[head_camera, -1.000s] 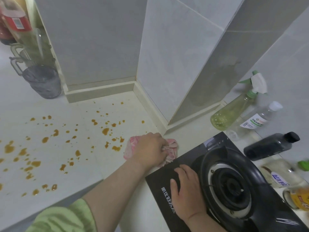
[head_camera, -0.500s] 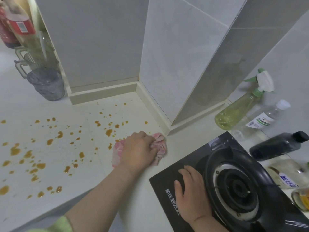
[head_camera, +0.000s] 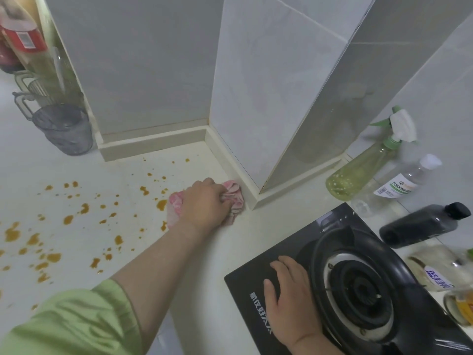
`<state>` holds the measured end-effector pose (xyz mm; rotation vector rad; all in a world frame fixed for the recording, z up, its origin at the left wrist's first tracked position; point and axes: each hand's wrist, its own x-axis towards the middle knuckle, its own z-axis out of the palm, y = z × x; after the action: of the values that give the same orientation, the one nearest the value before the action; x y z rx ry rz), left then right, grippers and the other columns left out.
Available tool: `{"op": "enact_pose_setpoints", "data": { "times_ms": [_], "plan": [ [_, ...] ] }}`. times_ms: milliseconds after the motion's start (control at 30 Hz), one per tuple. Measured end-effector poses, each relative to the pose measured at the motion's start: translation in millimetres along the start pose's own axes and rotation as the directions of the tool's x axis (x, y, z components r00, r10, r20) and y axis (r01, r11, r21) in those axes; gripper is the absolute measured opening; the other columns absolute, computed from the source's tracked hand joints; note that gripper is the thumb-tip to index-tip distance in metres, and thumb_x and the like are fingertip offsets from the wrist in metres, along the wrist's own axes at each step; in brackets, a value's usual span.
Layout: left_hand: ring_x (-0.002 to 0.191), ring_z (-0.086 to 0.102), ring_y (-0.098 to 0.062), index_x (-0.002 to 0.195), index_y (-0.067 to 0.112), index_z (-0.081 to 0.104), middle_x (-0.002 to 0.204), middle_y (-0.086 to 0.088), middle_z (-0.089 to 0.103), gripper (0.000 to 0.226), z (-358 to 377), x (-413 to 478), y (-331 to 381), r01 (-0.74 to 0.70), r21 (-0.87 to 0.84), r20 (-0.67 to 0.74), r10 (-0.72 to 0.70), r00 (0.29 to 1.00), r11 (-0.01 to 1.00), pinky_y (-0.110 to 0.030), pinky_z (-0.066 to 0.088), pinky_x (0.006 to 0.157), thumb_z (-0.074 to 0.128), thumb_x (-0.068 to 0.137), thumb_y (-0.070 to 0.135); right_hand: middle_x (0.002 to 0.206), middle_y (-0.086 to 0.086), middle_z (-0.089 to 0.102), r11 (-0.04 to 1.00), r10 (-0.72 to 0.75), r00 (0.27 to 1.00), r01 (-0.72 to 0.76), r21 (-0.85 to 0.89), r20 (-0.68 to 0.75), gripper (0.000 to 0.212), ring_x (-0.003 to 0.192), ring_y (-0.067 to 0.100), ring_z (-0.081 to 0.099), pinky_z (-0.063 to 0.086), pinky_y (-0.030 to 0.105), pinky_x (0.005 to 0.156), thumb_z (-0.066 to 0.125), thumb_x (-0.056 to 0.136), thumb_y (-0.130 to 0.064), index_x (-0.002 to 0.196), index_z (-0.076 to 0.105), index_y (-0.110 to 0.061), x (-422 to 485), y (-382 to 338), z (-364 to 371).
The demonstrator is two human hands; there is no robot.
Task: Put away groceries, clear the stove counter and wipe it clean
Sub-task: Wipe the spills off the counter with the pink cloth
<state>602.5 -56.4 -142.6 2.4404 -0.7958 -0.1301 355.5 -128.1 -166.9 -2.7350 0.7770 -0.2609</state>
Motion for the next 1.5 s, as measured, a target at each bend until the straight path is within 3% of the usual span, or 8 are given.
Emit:
{"op": "enact_pose_setpoints", "data": {
  "times_ms": [67,200,467,667,767,967,1167,1500],
  "plan": [
    [0.087,0.050,-0.023,0.092,0.019,0.070,0.089,0.000,0.056,0.024,-1,-10,0,0.001,-0.017,0.004,-0.001,1.000,1.000,-0.033,0.039,0.075,0.062,0.081,0.039,0.135,-0.006,0.045,1.000,0.009,1.000,-0.009,0.027,0.018,0.049,0.126,0.002,0.026,0.018,0.016,0.104,0.030,0.089,-0.046,0.121,0.058,-0.020,1,-3,-3],
    [0.085,0.051,-0.023,0.091,0.018,0.071,0.088,0.000,0.057,0.024,-5,-37,-2,-0.005,-0.041,-0.002,0.005,1.000,0.999,-0.036,0.042,0.075,0.065,0.079,0.038,0.139,-0.005,0.041,0.998,0.001,0.999,-0.003,0.058,0.032,0.034,0.129,0.002,0.023,0.013,0.013,0.105,0.051,0.095,-0.030,0.126,0.056,-0.017,0,-5,-9],
    [0.085,0.049,-0.019,0.096,0.022,0.072,0.087,0.001,0.056,0.023,-14,-55,-12,0.011,-0.119,0.034,-0.007,0.999,0.993,-0.033,0.040,0.077,0.071,0.078,0.036,0.140,-0.007,0.039,0.997,0.035,0.995,-0.041,0.064,0.095,0.040,0.131,0.006,0.026,0.016,0.012,0.103,0.052,0.094,-0.034,0.131,0.050,-0.020,3,-8,-15],
    [0.084,0.050,-0.018,0.097,0.022,0.072,0.089,0.002,0.059,0.023,-12,-54,-11,-0.002,-0.084,-0.016,0.000,1.000,0.996,-0.030,0.039,0.076,0.072,0.078,0.034,0.136,0.000,0.047,0.990,0.044,0.995,-0.055,0.129,0.085,0.042,0.130,0.018,0.037,0.027,0.030,0.112,0.054,0.091,-0.029,0.130,0.052,-0.013,71,-30,-4],
    [0.082,0.052,-0.020,0.091,0.020,0.071,0.085,0.002,0.059,0.017,-10,-53,-11,-0.012,-0.060,-0.034,0.010,0.999,0.998,-0.032,0.042,0.074,0.072,0.077,0.031,0.130,0.001,0.051,0.993,0.099,0.992,-0.103,0.057,0.077,0.038,0.128,0.021,0.040,0.027,0.037,0.115,0.050,0.092,-0.030,0.126,0.055,-0.014,84,-36,8],
    [0.087,0.053,-0.021,0.097,0.020,0.072,0.090,0.000,0.061,0.023,-8,-34,-15,0.006,-0.075,-0.069,-0.011,0.998,0.997,-0.034,0.042,0.079,0.072,0.078,0.033,0.140,-0.004,0.048,0.997,0.068,0.994,-0.070,0.020,0.087,0.042,0.134,0.017,0.035,0.021,0.037,0.117,0.051,0.090,-0.036,0.129,0.057,-0.021,85,-30,14],
    [0.090,0.053,-0.023,0.098,0.021,0.072,0.092,0.000,0.062,0.026,-8,-5,-24,0.019,-0.087,-0.091,-0.027,0.995,0.996,-0.033,0.040,0.081,0.073,0.077,0.036,0.130,-0.002,0.057,0.997,0.074,0.996,-0.073,-0.025,0.044,0.042,0.127,0.019,0.045,0.033,0.041,0.112,0.060,0.082,-0.040,0.119,0.064,-0.021,85,-29,20],
    [0.093,0.053,-0.026,0.098,0.021,0.071,0.094,-0.002,0.060,0.026,-16,35,-32,0.059,-0.066,-0.069,-0.064,0.996,0.996,-0.039,0.042,0.084,0.069,0.079,0.039,0.125,-0.003,0.060,0.995,0.081,0.997,-0.081,-0.054,0.007,0.047,0.121,0.020,0.051,0.039,0.042,0.104,0.052,0.077,-0.048,0.113,0.066,-0.021,85,-30,22]
  ]
}}
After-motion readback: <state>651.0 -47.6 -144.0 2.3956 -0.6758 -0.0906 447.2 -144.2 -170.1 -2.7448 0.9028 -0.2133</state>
